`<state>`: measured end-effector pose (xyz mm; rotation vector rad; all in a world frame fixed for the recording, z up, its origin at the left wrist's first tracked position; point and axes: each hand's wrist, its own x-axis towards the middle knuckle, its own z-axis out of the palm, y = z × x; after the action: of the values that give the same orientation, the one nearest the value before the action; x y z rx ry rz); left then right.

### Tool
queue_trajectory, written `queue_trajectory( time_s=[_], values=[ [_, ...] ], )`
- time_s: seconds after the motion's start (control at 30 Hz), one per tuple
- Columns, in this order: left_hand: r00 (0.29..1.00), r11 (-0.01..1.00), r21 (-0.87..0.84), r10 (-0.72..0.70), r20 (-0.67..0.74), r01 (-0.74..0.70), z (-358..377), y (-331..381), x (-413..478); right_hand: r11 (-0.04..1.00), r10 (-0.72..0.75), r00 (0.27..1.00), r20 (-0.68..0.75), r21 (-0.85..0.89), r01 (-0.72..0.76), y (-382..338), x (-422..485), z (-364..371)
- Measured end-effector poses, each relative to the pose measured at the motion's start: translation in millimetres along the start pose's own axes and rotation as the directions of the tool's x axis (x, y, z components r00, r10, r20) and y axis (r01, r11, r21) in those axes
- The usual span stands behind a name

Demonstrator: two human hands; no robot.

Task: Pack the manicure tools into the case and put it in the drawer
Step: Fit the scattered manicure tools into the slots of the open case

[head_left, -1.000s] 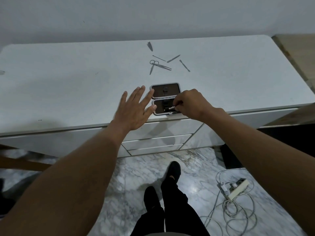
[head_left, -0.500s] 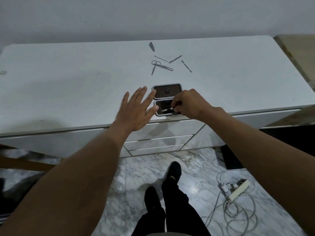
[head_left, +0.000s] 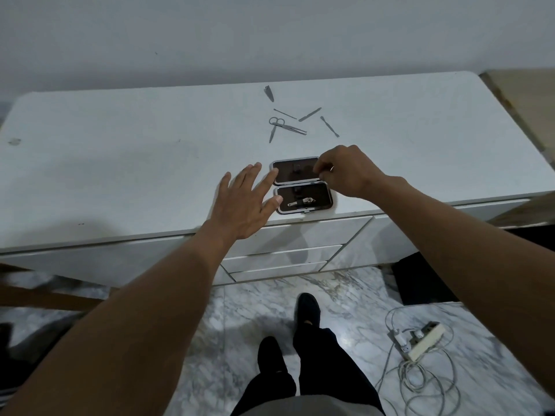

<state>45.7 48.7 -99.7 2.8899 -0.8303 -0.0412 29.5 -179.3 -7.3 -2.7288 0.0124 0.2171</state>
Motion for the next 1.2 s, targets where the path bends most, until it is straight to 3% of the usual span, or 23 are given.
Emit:
queue_trajectory(
  time_s=[0.27,0.7,0.97,1.2],
  values=[
    [0.996,0.995,-0.06,0.082,0.02,-0.08,-5.6,-12.3,10.5,1.0,-0.002,1.0,-0.019,-0.02,0.002,-4.0,46.1,-6.4],
    [0.999,0.988,-0.15,0.027,-0.048,-0.033,-6.0,-10.3,10.7,0.996,-0.028,1.0,0.003,-0.09,0.028,-24.8,164.5,-8.4],
    [1.0,0.988,-0.156,-0.003,-0.007,0.002,-9.0,-12.4,15.8,0.991,-0.082,0.996,-0.038,-0.111,0.077,-36.2,240.2,0.7],
    [1.0,0.988,-0.153,0.009,-0.009,-0.01,-9.6,-14.1,15.8,0.975,-0.124,0.992,-0.001,-0.184,0.122,-37.1,257.5,12.0]
  ],
)
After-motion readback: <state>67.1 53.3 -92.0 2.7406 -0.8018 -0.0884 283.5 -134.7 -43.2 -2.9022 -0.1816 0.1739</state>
